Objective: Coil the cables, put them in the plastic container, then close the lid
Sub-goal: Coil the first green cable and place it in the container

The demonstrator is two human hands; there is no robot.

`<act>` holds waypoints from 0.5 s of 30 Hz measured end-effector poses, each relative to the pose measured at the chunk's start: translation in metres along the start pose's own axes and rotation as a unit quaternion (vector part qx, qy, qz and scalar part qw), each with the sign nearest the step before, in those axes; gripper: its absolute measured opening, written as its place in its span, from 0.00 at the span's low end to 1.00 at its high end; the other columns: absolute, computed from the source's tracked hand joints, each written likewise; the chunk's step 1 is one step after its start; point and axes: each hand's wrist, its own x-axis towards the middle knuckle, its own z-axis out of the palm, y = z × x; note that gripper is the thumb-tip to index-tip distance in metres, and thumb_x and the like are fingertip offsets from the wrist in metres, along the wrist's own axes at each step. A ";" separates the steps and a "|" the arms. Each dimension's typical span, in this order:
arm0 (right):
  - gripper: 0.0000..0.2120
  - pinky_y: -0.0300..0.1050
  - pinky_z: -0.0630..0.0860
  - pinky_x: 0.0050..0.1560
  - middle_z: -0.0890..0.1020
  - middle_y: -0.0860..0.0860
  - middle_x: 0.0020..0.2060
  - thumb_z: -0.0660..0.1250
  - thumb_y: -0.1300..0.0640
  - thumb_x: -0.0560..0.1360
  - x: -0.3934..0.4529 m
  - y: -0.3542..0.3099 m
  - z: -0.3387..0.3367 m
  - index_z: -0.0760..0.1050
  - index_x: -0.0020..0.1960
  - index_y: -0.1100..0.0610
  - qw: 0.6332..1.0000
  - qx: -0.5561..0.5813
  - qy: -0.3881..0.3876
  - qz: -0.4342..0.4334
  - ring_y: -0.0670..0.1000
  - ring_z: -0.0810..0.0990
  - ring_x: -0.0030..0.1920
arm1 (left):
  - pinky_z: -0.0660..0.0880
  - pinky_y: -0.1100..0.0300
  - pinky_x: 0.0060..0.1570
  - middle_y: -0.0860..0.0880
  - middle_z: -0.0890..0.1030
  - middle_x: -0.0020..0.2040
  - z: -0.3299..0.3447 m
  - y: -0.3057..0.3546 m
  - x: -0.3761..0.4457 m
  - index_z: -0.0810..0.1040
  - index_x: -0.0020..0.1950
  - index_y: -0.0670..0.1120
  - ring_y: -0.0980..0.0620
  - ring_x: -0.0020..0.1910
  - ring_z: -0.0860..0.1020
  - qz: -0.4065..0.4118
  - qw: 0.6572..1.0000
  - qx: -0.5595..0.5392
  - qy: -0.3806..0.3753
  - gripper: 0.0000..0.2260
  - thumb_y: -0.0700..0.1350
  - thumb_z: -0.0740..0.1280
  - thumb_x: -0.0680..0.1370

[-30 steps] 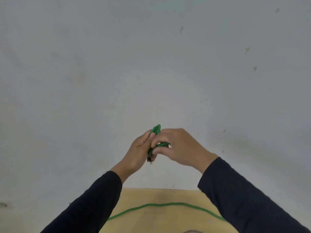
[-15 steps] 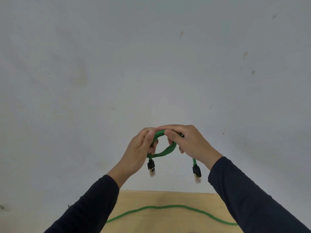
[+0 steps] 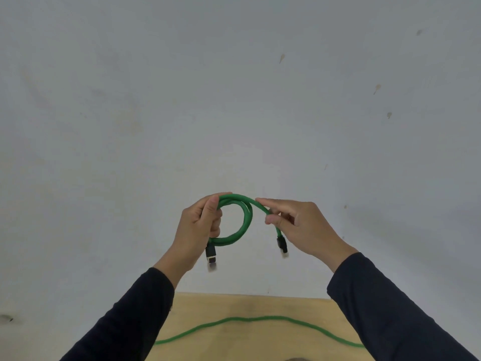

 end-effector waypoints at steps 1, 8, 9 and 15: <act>0.16 0.27 0.70 0.39 0.80 0.40 0.38 0.65 0.61 0.75 0.000 0.000 0.000 0.77 0.59 0.46 1.000 0.013 0.028 -0.004 0.42 0.74 0.34 | 0.57 0.66 0.23 0.56 0.61 0.26 0.002 0.000 -0.002 0.81 0.52 0.46 0.56 0.25 0.57 -0.008 1.000 -0.019 -0.006 0.14 0.45 0.55 0.81; 0.15 0.35 0.74 0.30 0.80 0.52 0.36 0.62 0.66 0.76 -0.003 -0.002 0.022 0.78 0.52 0.47 0.955 0.227 0.189 0.039 0.45 0.75 0.28 | 0.56 0.67 0.23 0.53 0.59 0.29 0.025 -0.005 -0.012 0.81 0.51 0.45 0.55 0.27 0.55 -0.030 0.995 -0.093 -0.024 0.14 0.46 0.55 0.81; 0.15 0.36 0.74 0.30 0.80 0.53 0.36 0.61 0.67 0.76 -0.002 -0.003 0.026 0.78 0.51 0.48 0.944 0.254 0.204 0.053 0.45 0.75 0.28 | 0.56 0.66 0.24 0.51 0.57 0.30 0.027 -0.006 -0.012 0.81 0.51 0.46 0.54 0.28 0.55 -0.029 0.995 -0.093 -0.025 0.15 0.46 0.55 0.81; 0.11 0.38 0.71 0.28 0.76 0.51 0.29 0.61 0.67 0.77 -0.001 -0.006 0.041 0.77 0.54 0.57 0.882 0.402 0.181 0.168 0.45 0.72 0.25 | 0.59 0.68 0.23 0.53 0.60 0.29 0.032 -0.012 -0.008 0.80 0.52 0.46 0.56 0.26 0.58 -0.035 0.996 -0.079 0.019 0.14 0.47 0.55 0.81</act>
